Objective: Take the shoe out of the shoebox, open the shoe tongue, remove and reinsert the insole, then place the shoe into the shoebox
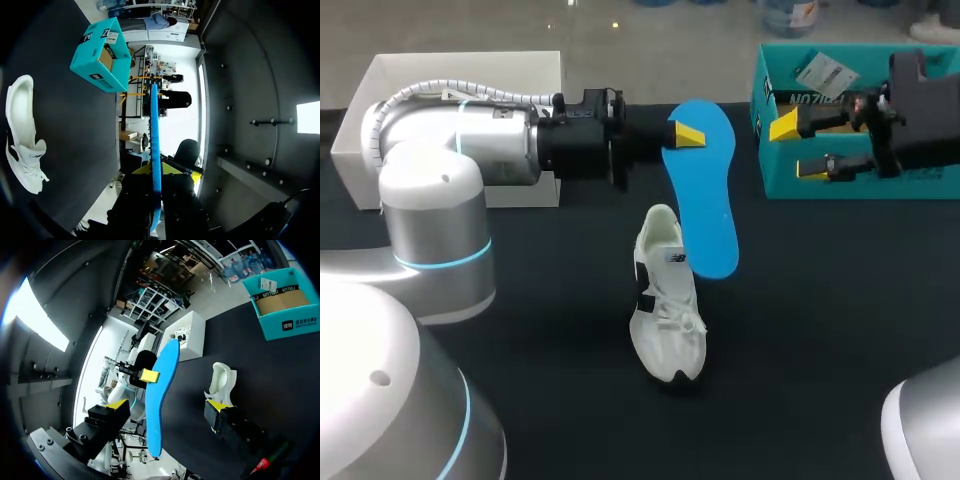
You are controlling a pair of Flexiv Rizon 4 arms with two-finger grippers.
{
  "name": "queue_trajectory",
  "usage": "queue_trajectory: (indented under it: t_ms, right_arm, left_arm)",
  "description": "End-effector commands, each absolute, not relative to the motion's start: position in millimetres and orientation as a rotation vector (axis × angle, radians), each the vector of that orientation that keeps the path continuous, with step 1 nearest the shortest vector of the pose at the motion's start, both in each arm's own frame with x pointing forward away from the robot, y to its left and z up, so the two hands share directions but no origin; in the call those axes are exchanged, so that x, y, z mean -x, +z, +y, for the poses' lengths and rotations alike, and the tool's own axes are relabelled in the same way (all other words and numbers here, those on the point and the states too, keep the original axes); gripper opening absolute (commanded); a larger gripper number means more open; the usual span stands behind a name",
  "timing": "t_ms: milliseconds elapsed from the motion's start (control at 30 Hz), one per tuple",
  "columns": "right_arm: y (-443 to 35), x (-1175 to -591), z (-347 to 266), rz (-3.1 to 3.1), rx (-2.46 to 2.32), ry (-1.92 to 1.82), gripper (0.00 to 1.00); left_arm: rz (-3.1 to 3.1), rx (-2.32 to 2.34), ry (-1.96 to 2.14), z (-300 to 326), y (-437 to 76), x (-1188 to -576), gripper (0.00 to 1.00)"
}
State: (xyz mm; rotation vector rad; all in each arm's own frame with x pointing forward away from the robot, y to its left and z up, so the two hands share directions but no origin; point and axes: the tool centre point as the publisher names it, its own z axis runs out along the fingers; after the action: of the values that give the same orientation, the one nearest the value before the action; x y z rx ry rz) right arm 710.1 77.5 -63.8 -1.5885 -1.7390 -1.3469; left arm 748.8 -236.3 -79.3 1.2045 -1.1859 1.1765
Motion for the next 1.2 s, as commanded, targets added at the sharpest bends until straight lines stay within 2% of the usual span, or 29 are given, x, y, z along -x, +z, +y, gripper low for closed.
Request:
queue_trajectory:
  t_ms: [33,933,1200]
  right_arm:
    - [-83,-704,75,-1.430,1.240,-1.614,1.00]
    - [-75,-726,77,-1.479,1.111,-1.401,1.00]
    - [-75,-726,77,-1.476,1.116,-1.408,1.00]
  left_arm:
    - [-1.185,-1.199,1.171,-234,-77,-747,0.00]
    - [-1.213,-1.164,1.110,-230,-75,-738,0.00]
    - [-1.274,-1.093,1.202,-231,-70,-739,0.00]
